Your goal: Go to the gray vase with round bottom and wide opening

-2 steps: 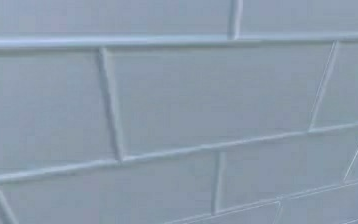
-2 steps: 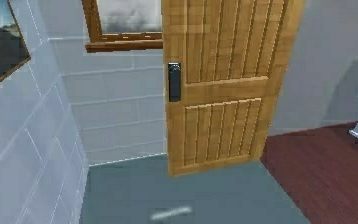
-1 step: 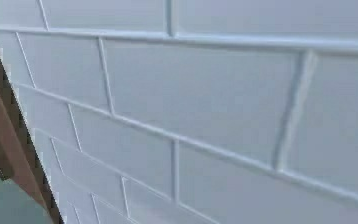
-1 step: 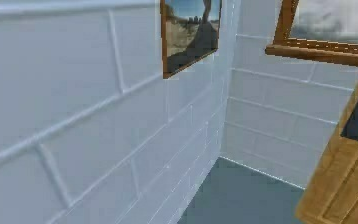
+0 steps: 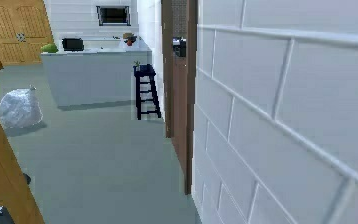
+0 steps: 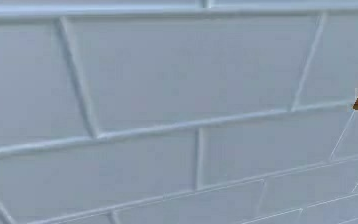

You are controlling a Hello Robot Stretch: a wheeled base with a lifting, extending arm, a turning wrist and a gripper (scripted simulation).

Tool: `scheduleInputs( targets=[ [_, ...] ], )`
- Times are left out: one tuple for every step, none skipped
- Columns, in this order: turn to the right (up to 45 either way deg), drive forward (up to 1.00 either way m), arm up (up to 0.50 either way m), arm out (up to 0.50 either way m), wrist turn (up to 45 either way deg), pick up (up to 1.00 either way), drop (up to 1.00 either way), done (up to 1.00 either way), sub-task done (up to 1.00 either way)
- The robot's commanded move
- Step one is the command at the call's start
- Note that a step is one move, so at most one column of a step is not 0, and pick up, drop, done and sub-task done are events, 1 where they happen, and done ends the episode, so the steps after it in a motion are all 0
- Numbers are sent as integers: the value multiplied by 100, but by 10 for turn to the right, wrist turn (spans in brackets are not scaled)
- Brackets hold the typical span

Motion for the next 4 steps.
scheduleInputs(
  targets=[
    [-90, 0, 0, 0, 0, 0, 0, 0, 0],
    [0, 100, 0, 0, 0, 0, 0, 0, 0],
    [0, 45, 0, 0, 0, 0, 0, 0, 0],
    [360, 0, 0, 0, 0, 0, 0, 0, 0]
  ],
)
